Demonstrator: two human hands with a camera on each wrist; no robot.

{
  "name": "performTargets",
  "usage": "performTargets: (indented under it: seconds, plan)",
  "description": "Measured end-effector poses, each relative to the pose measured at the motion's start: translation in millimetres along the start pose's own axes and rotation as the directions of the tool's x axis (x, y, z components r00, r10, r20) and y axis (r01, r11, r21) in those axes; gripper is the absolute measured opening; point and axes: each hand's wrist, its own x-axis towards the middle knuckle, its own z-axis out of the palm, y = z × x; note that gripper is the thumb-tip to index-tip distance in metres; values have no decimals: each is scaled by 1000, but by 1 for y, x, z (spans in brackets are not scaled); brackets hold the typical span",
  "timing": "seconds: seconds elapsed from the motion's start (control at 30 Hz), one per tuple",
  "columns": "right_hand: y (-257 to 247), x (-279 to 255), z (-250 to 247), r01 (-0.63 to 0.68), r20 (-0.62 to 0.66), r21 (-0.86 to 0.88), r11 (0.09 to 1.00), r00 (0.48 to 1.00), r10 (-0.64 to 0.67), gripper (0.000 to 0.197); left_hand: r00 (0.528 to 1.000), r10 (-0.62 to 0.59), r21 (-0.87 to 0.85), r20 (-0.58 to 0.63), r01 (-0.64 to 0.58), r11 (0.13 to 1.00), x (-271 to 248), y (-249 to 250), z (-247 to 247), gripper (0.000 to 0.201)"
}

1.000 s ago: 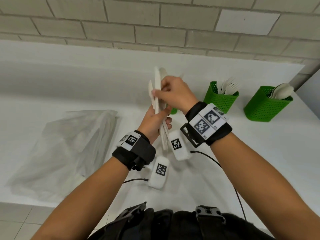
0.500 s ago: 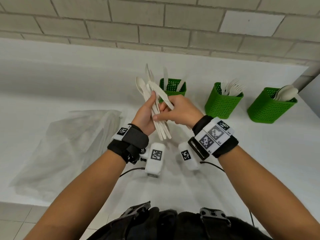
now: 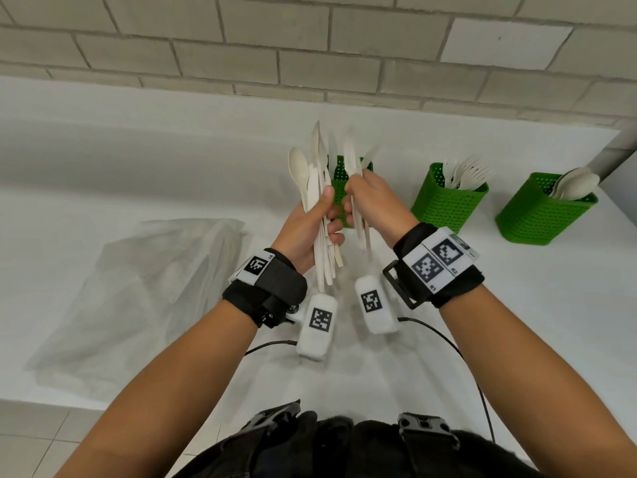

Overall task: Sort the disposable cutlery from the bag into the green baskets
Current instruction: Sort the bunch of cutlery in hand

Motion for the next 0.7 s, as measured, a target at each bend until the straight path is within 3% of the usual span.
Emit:
performTargets:
  seconds: [0.07, 0.2, 0.3, 0.43, 0.53, 0.6, 0.7]
  plan:
    - [-1, -1, -3, -17, 3, 141, 990, 1000, 16, 18, 1000, -17, -32, -6, 17, 999, 1, 0, 2, 19]
    - [1, -10, -2, 11, 77, 216, 976, 997, -28, 15, 999, 1, -40, -44, -3, 999, 6, -1, -1, 34]
    - [6, -11, -1, -27, 115, 304, 952, 993, -9, 19, 995, 17, -57, -98, -23, 998, 8, 1, -5, 26]
    - [7, -11, 5, 30, 211, 73, 997, 976, -45, 11, 982, 1, -192, -189, -39, 981, 8, 14, -3, 24]
    - [5, -11, 11, 136, 296, -152, 979, 951, -86, 30, 984, -57, -216, -170, 19, 976, 7, 19, -3, 38]
    - [5, -10, 12, 184, 305, -226, 957, 946, -110, 20, 982, -90, -199, -168, 56, 979, 6, 19, -5, 43]
    - [7, -5, 10, 195, 296, -336, 921, 950, -93, 16, 974, -75, -276, -212, 14, 961, 5, 19, -8, 38]
